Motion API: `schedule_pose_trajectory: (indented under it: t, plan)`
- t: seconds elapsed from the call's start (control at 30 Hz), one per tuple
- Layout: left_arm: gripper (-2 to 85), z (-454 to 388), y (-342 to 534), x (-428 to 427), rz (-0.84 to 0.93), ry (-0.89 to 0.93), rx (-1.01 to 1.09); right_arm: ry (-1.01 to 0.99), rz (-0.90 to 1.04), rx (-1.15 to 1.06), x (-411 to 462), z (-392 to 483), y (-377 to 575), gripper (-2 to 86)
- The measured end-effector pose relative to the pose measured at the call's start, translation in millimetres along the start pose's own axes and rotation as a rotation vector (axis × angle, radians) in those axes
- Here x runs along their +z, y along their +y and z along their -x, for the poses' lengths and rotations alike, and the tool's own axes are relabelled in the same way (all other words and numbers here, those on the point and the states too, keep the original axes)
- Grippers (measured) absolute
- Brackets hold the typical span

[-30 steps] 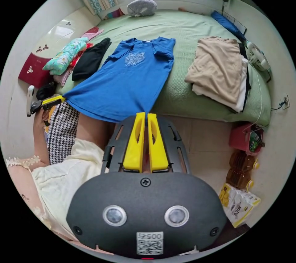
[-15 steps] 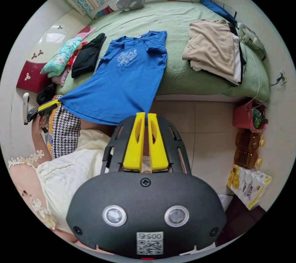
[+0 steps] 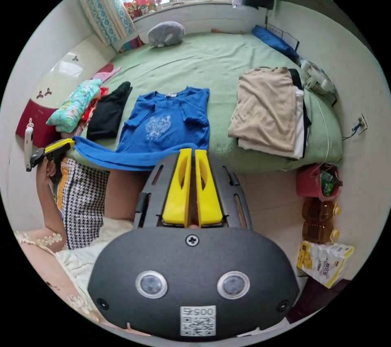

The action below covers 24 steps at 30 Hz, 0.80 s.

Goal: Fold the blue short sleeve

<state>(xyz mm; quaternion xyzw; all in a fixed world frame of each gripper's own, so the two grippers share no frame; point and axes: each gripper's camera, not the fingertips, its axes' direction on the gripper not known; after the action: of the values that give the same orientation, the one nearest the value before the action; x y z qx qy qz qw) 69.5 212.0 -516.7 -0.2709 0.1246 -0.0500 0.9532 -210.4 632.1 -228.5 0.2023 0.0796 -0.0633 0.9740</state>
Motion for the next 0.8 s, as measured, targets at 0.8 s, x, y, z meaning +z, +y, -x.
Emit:
schedule_pose_trajectory:
  t: [0.8]
  plan:
    - [11.6, 26, -151, 208, 0.209, -0.014, -0.084, 0.057, 0.285, -0.043, 210, -44, -128, 6.8]
